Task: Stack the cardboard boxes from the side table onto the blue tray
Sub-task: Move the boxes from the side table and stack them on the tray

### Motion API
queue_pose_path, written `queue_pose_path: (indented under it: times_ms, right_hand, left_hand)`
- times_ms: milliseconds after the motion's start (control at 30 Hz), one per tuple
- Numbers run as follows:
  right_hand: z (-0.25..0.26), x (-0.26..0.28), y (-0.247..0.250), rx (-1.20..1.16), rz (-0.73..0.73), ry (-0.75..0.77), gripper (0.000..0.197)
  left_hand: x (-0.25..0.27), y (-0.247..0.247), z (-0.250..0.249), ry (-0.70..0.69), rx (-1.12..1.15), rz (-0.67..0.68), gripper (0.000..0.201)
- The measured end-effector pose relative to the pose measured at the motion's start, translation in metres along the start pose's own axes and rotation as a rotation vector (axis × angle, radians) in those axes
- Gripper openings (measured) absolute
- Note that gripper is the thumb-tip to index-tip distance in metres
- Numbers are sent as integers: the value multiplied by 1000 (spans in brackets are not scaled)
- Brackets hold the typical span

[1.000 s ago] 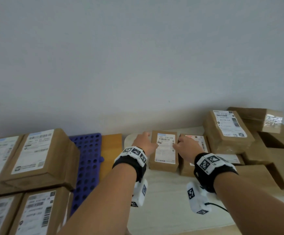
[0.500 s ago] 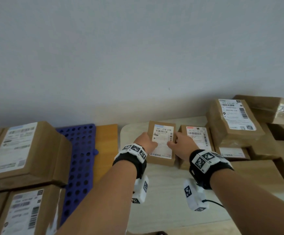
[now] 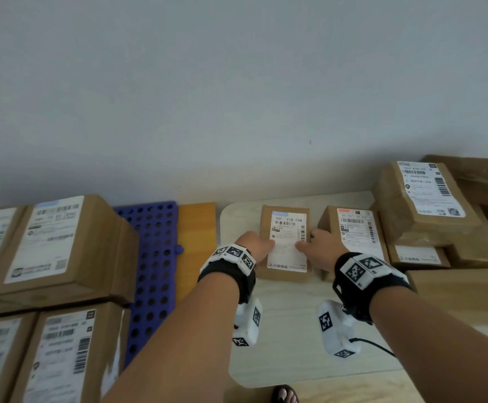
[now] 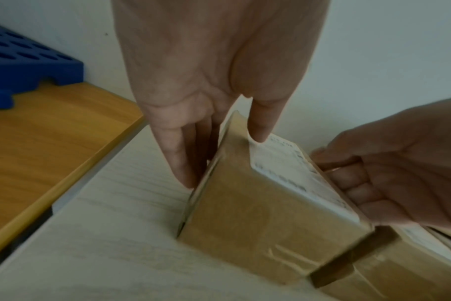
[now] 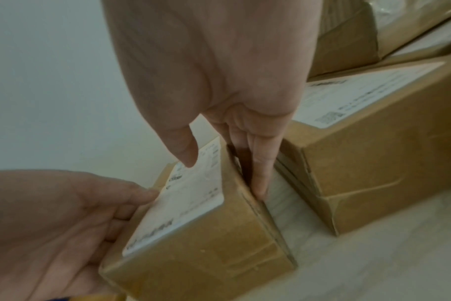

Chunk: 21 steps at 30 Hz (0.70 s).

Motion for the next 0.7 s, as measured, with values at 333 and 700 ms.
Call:
queue_pose_path:
  times_ms: [333,700]
  right_hand:
    - [8,19,0,-136,-41,-51,33]
    - [40,65,-6,-346,-27,-2,38]
  left_hand:
    - [16,22,20,56,210,-21,72]
    - [43,64,32,-28,357,-141,122]
Point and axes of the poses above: each hand's wrist, its own x-axis away from the middle knuckle, its own y-axis out of the back of the hand, z = x × y, the point moved 10 cm from there along -x, towards the middle knuckle, and after that the axes turned 4 degrees about -y, right-handed, at the moved point
